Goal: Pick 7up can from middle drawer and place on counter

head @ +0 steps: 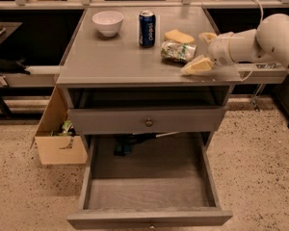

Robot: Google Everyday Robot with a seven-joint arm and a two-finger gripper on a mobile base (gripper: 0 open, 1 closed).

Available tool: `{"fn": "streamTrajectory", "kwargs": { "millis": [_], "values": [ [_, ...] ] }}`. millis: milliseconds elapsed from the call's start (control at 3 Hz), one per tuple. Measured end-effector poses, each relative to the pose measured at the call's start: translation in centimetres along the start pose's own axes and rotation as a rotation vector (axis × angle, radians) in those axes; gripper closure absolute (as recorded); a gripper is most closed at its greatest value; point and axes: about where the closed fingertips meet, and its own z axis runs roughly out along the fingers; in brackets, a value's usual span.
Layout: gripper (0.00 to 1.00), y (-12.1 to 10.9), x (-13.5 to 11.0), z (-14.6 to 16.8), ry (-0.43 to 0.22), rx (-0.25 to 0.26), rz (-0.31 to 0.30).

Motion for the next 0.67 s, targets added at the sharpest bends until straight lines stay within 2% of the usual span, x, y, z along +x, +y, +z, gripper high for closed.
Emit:
{"fn": "streamTrajectory", "kwargs": {
  "millis": [333, 667],
  "values": [
    [0.00, -0.1, -0.3, -0.3, -0.007, 0.005, -0.007],
    [0.00, -0.3, -1.2, -2.3, -0.049, 0.056, -0.032]
  ]
}}
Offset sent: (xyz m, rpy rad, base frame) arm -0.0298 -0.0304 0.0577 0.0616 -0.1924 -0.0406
